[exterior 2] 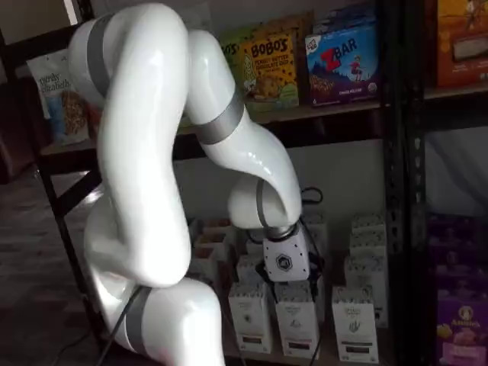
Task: Pick up the white box with a green strip in the middle, on the bottom shelf, the sixth box from the left
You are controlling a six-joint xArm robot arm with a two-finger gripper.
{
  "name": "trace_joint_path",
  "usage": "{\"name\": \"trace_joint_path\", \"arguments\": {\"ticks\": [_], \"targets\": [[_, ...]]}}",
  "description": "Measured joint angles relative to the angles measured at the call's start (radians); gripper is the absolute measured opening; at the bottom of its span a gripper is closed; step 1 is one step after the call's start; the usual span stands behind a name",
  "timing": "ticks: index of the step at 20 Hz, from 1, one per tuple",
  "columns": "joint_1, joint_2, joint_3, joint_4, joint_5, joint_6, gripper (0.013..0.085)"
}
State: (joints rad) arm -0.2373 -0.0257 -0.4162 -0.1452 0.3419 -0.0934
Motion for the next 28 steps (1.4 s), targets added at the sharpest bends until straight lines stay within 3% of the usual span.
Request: {"name": "trace_joint_path", "arguments": {"ticks": [1, 2, 3, 7, 11, 15, 16, 28], "targets": [[0.001, 0.038, -0.018, 0.027, -0.023, -0.024, 0.085], [0.007, 0.073, -0.035, 0.086, -0.046, -0.074, 0.085], [0.01, 0.105, -0.056, 0.102, -0.055, -0.087, 0.085], [0.008, 0.2, -0.12, -0.018, -0.086, 0.028, 0.085], [0.009, 0.306, -0.202, -0.035, -0.1, 0.044, 0.085], [-0.016, 0.394, -0.289, -0.149, -0.097, 0.131, 0.085], [-0.02, 0.414, -0.31, -0.151, -0.094, 0.128, 0.085], [-0.082, 0.663, -0.612, 0.042, -0.031, -0.123, 0.085]]}}
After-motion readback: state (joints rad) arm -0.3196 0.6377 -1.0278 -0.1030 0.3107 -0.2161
